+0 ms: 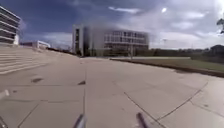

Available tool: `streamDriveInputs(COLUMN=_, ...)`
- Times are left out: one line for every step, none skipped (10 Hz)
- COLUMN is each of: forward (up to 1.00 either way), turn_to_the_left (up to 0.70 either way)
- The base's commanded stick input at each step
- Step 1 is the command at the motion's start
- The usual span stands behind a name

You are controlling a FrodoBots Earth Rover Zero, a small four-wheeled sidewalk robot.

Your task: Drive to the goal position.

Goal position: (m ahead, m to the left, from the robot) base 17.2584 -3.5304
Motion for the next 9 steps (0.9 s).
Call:
streamDriveInputs(forward=0.5, turn_to_the_left=0.0)
streamDriveInputs(forward=0.5, turn_to_the_left=0.0)
streamDriveInputs(forward=0.5, turn_to_the_left=0.0)
streamDriveInputs(forward=0.5, turn_to_the_left=0.0)
streamDriveInputs(forward=0.5, turn_to_the_left=0.0)
streamDriveInputs(forward=0.5, turn_to_the_left=0.0)
streamDriveInputs(forward=0.5, turn_to_the_left=0.0)
streamDriveInputs(forward=0.5, turn_to_the_left=0.0)
streamDriveInputs(forward=0.5, turn_to_the_left=0.0)
